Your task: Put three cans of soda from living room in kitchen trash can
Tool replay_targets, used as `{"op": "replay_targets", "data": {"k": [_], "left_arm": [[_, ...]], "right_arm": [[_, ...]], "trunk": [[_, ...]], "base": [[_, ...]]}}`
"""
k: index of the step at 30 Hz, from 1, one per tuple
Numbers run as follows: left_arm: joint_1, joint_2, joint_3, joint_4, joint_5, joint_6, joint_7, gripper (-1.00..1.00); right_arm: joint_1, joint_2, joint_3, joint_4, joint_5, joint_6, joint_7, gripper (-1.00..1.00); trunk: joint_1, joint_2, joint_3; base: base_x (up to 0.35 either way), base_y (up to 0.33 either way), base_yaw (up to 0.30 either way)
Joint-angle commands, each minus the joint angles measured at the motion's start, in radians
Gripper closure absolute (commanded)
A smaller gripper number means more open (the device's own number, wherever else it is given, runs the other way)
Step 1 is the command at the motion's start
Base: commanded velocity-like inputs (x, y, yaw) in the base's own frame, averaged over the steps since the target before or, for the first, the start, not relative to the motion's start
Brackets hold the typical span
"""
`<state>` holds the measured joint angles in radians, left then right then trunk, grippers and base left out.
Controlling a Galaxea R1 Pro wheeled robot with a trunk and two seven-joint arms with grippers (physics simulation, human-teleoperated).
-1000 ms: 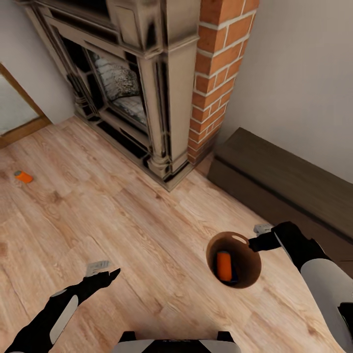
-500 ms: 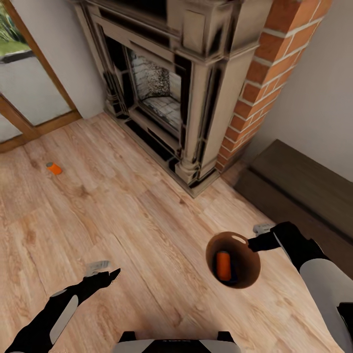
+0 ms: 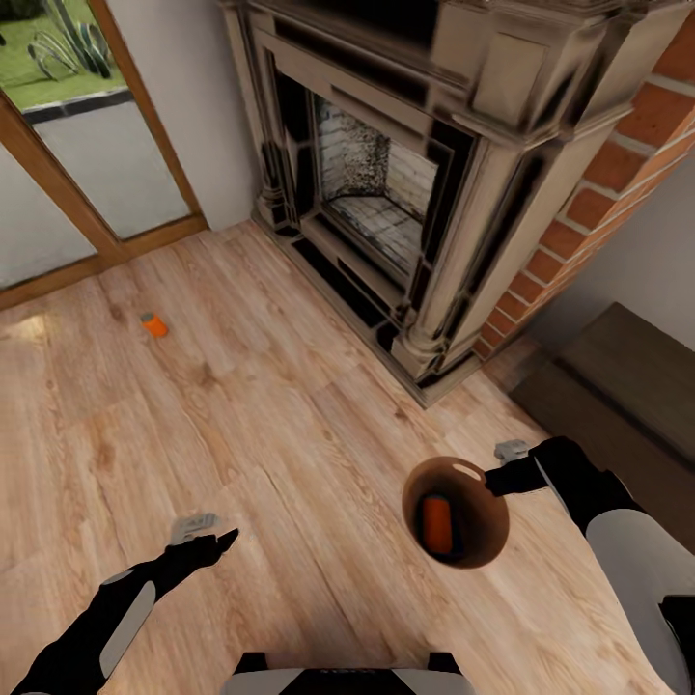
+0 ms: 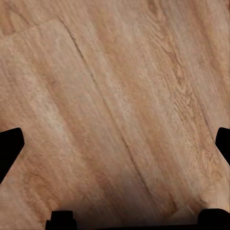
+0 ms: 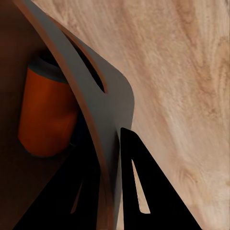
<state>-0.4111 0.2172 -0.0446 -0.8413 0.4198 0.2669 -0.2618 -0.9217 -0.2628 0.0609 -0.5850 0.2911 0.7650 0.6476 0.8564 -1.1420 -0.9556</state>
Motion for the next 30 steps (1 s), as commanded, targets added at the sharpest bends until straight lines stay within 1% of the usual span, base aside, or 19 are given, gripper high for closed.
{"op": "replay_targets", "data": {"k": [1, 15, 17, 18, 20, 24, 30], "left_arm": [[0.0, -0.002, 0.0, 0.0, 0.0, 0.0, 0.0, -1.0], [0.0, -0.008, -0.003, 0.001, -0.001, 0.0, 0.0, -1.0], [0.0, -0.008, -0.012, 0.001, -0.001, 0.0, 0.0, -1.0], [0.0, -0.009, -0.027, 0.001, -0.001, 0.0, 0.001, -1.0], [0.0, -0.009, -0.032, 0.001, -0.001, 0.0, 0.001, -1.0], [0.0, -0.009, -0.036, 0.001, 0.0, 0.0, 0.001, -1.0], [0.0, -0.009, -0.037, 0.001, 0.0, 0.0, 0.001, -1.0]], "right_arm": [[0.0, 0.001, 0.0, 0.001, -0.012, 0.006, 0.006, 1.0], [0.0, 0.005, 0.0, 0.001, -0.013, 0.005, 0.009, 1.0], [0.0, 0.007, 0.0, 0.001, -0.013, 0.005, 0.009, 1.0], [0.0, 0.008, 0.0, 0.001, -0.013, 0.005, 0.009, 1.0], [0.0, 0.008, 0.0, 0.001, -0.013, 0.005, 0.01, 1.0], [0.0, 0.008, 0.0, 0.001, -0.014, 0.005, 0.01, 1.0], [0.0, 0.009, 0.002, 0.001, -0.014, 0.005, 0.011, 1.0]], "trunk": [[0.0, 0.0, 0.0], [0.0, 0.0, 0.0], [0.0, 0.0, 0.0], [0.0, 0.0, 0.0], [0.0, 0.0, 0.0], [0.0, 0.0, 0.0], [0.0, 0.0, 0.0]], "base": [[0.212, 0.24, 0.033], [0.217, 0.238, 0.006], [0.222, 0.237, 0.0], [0.198, 0.238, 0.0], [0.174, 0.245, 0.0], [0.11, 0.261, 0.0], [0.014, 0.281, 0.0]]}}
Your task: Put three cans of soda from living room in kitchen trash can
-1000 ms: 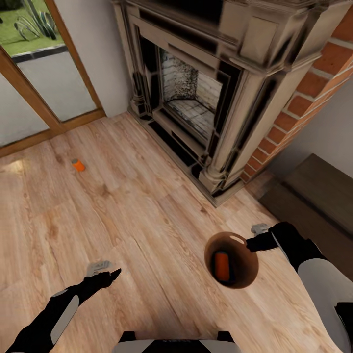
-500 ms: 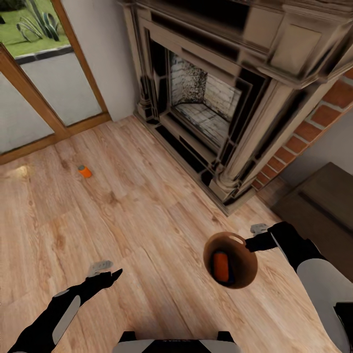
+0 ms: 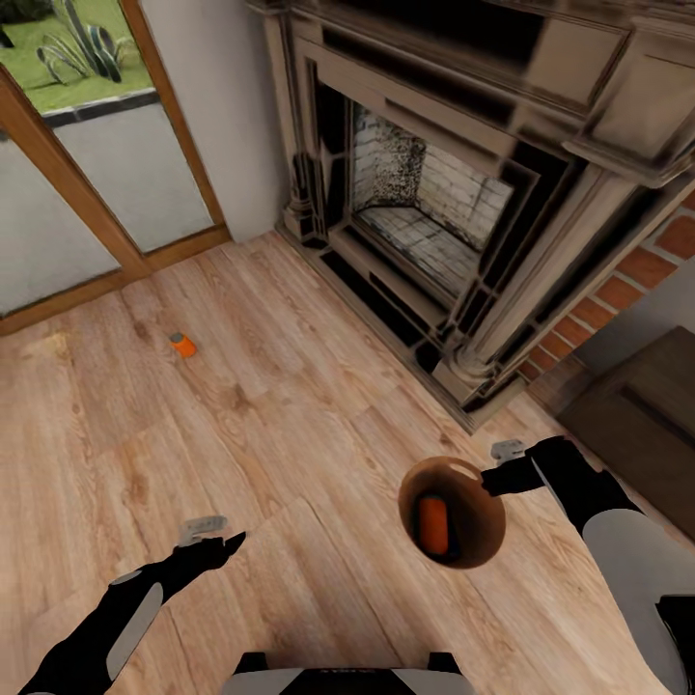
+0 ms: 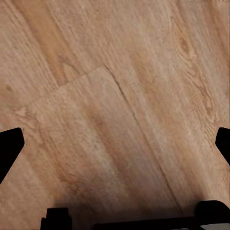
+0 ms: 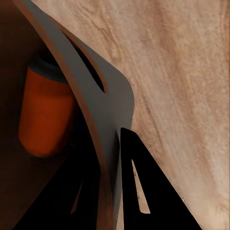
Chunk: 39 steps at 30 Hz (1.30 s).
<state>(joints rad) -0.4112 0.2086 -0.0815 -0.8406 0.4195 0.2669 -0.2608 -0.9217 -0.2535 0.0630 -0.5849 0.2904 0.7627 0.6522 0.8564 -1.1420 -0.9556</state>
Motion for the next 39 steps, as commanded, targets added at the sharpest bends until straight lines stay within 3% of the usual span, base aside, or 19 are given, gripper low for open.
{"op": "replay_targets", "data": {"k": [1, 17, 39], "left_arm": [[0.0, 0.0, 0.0, 0.0, 0.0, 0.0, 0.0, -1.0], [0.0, 0.0, 0.0, 0.0, 0.001, 0.001, 0.0, -1.0], [-0.001, 0.0, 0.0, 0.0, 0.003, 0.007, 0.0, -1.0]], "right_arm": [[0.0, 0.0, 0.0, 0.0, -0.013, 0.007, 0.006, 1.0], [0.0, 0.006, 0.0, 0.001, -0.014, 0.006, 0.005, 1.0], [0.007, 0.022, 0.002, 0.0, -0.005, 0.003, 0.001, 1.0]], "trunk": [[0.0, 0.0, 0.0], [0.0, 0.0, 0.0], [0.0, 0.0, 0.0]], "base": [[0.003, 0.286, 0.0], [0.023, 0.29, 0.0], [0.269, 0.199, -0.001]]}}
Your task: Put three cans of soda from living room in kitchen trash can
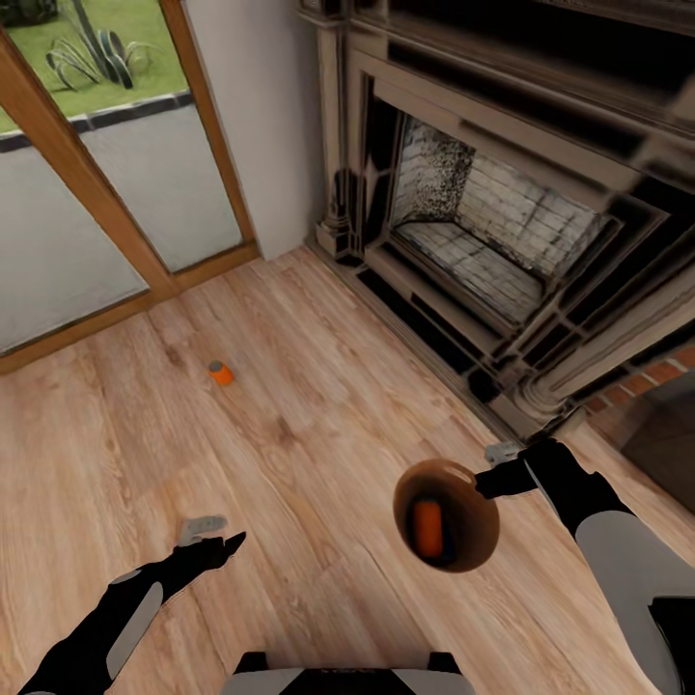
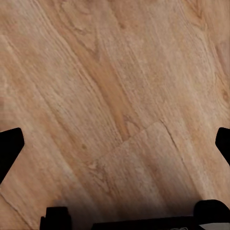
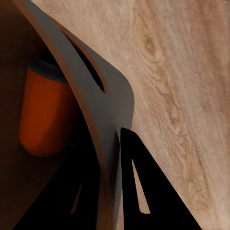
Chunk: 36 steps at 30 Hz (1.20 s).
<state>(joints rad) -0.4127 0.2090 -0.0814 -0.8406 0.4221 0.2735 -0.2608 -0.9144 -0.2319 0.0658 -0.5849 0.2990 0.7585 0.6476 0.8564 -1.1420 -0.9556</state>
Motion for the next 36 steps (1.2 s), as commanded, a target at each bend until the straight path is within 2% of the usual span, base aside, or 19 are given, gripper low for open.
{"op": "replay_targets", "data": {"k": [1, 23, 30, 36], "left_arm": [[0.0, 0.0, 0.0, 0.0, 0.0, 0.002, 0.0, -1.0], [0.0, 0.0, 0.0, 0.0, 0.0, -0.003, -0.001, -1.0], [0.0, 0.0, 0.0, 0.001, 0.0, -0.003, -0.001, -1.0], [0.0, 0.0, 0.0, 0.065, 0.004, -0.006, -0.002, -1.0]], "right_arm": [[0.0, 0.0, 0.0, 0.0, -0.013, 0.008, 0.006, 1.0], [0.0, 0.005, 0.0, 0.0, -0.019, 0.012, 0.006, 1.0], [0.0, 0.005, -0.001, 0.0, -0.021, 0.014, 0.013, 1.0], [0.0, 0.005, -0.001, 0.0, -0.021, 0.015, 0.015, 1.0]], "trunk": [[0.0, 0.0, 0.0], [0.0, 0.0, 0.015], [0.0, 0.0, 0.016], [0.0, 0.0, 0.017]], "base": [[0.293, 0.181, -0.073], [0.285, 0.206, -0.193], [0.116, 0.29, -0.019], [0.012, 0.312, -0.083]]}}
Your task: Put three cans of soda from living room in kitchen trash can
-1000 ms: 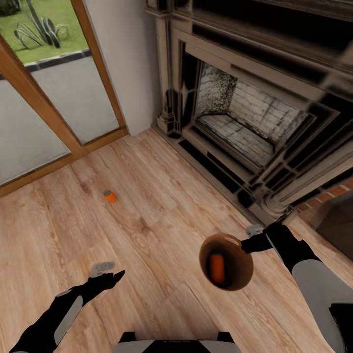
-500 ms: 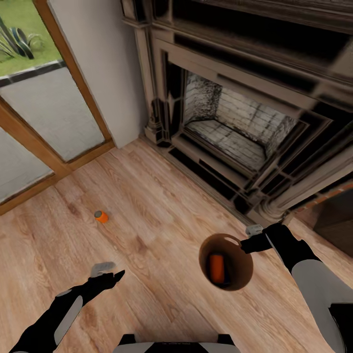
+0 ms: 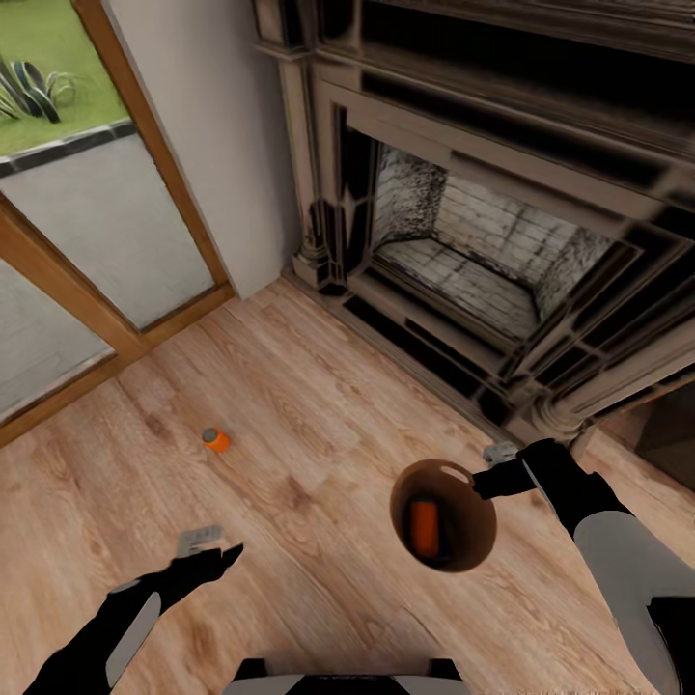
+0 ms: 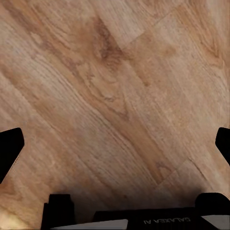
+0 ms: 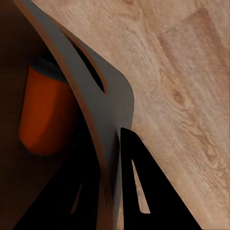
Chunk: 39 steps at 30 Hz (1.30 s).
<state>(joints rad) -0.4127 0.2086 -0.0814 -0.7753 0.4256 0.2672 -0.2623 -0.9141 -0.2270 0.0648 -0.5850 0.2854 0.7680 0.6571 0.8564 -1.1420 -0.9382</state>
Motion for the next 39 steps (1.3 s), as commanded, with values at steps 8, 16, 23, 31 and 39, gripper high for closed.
{"op": "replay_targets", "data": {"k": [8, 16, 23, 31, 39], "left_arm": [[-0.001, -0.004, 0.0, 0.011, 0.001, 0.0, -0.001, -1.0], [-0.001, -0.005, 0.0, 0.011, 0.001, 0.0, -0.001, -1.0], [0.0, -0.005, 0.0, 0.011, 0.001, 0.0, -0.002, -1.0], [0.0, -0.005, 0.0, 0.011, 0.002, 0.0, -0.019, -1.0], [0.0, -0.005, 0.0, 0.01, 0.002, 0.0, -0.022, -1.0]], "right_arm": [[0.0, 0.0, 0.0, 0.001, -0.008, 0.005, 0.006, 1.0], [0.0, 0.0, -0.001, 0.001, -0.008, 0.005, 0.006, 1.0], [0.0, 0.0, -0.001, 0.001, -0.008, 0.005, 0.006, 1.0], [0.0, 0.001, 0.0, 0.001, -0.008, 0.005, 0.006, 1.0], [0.0, 0.021, -0.002, 0.002, -0.008, 0.007, 0.006, 1.0]], "trunk": [[0.0, 0.0, 0.006], [0.0, 0.0, 0.013], [0.0, 0.0, 0.02], [0.0, 0.0, 0.026], [0.0, 0.0, 0.027]], "base": [[0.001, 0.314, -0.224], [0.0, 0.314, -0.229], [0.0, 0.314, -0.224], [0.0, 0.314, -0.21], [0.0, 0.314, -0.037]]}}
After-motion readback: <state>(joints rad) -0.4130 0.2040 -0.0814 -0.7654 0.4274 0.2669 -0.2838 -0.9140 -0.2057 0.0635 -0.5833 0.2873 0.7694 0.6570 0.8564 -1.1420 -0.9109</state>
